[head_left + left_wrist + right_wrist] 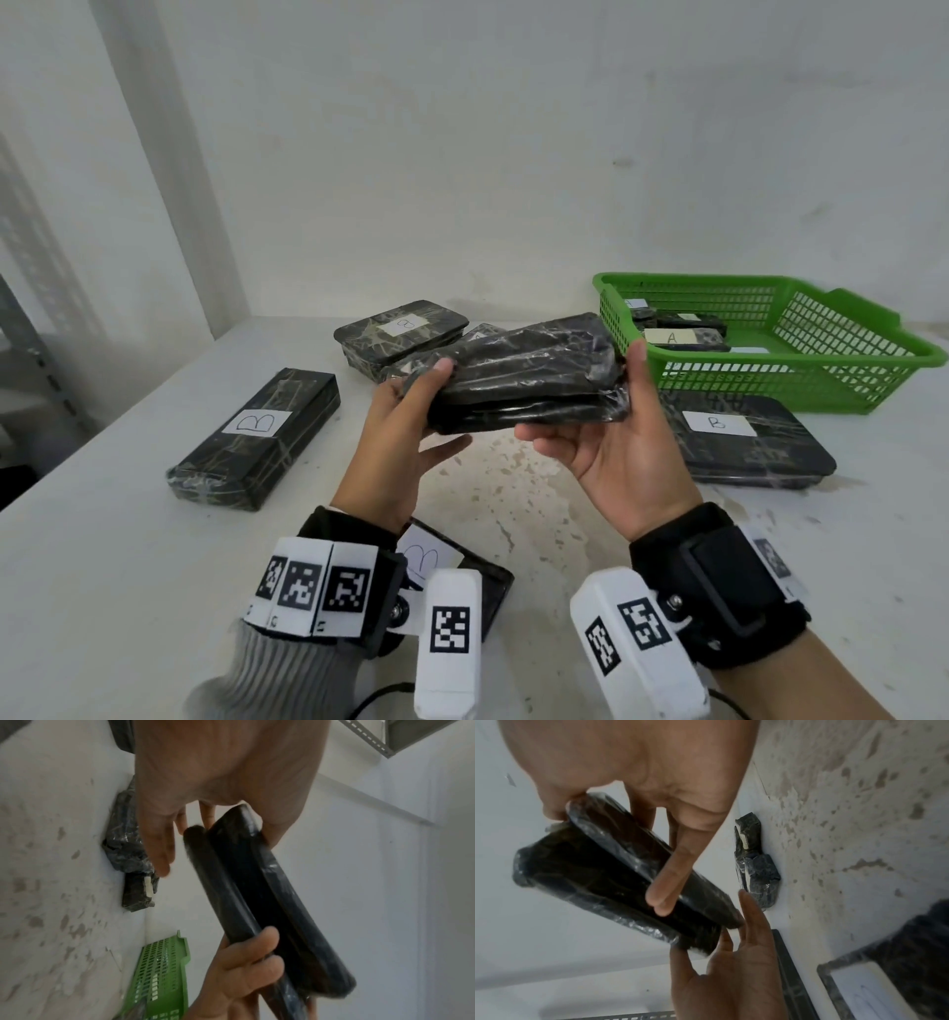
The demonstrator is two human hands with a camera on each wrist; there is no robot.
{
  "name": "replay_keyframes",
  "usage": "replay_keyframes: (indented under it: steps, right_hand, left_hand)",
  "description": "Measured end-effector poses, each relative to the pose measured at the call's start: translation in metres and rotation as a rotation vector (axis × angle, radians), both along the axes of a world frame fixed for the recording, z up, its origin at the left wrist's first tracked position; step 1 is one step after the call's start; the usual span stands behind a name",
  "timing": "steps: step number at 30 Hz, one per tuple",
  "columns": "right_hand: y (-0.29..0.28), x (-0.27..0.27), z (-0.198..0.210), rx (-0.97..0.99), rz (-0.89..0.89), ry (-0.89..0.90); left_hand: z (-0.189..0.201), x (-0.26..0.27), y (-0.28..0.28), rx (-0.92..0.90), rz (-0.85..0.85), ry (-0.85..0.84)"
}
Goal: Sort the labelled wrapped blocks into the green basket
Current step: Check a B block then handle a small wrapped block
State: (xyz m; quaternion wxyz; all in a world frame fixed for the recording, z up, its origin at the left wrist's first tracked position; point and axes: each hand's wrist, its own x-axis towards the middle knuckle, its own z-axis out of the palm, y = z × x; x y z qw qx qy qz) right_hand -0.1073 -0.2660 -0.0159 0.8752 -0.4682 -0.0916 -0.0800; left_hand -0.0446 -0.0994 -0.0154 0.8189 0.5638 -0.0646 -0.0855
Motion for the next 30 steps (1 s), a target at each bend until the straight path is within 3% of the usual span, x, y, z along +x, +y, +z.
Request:
replay_keyframes:
  steps: [3, 7, 11, 15, 23, 30]
  right_hand:
    - [0.000, 0.002, -0.002, -0.078, -0.127, -0.026]
    - [-0.002, 0.004, -0.004, -0.162, -0.238, -0.038]
    - [0.002, 0.004, -0.005, -0.270, -0.231, -0.028]
    - [0.007, 0.002, -0.007, -0.287, -0.188, -0.045]
    - [0.006, 0.002, -0.006, -0.427, -0.291, 0.011]
    - [0.011, 0.000, -0.006, -0.421, -0.149, 0.089]
  left_hand:
    - [-0.003, 0.002, -0.001, 0.076, 0.018, -0.050]
    - [0.000, -0.004, 0.001, 0.067, -0.102, -0.240]
    - [0.000, -0.009, -0.002, 0.174, -0.289, -0.428]
    - [-0.006, -0.010, -0.006, 0.262, -0.356, -0.530]
    - [-0.007, -0.011, -0.011, 0.168, -0.258, -0.496]
    - [-0.006, -0.010, -0.008, 0.036, -0.246, -0.448]
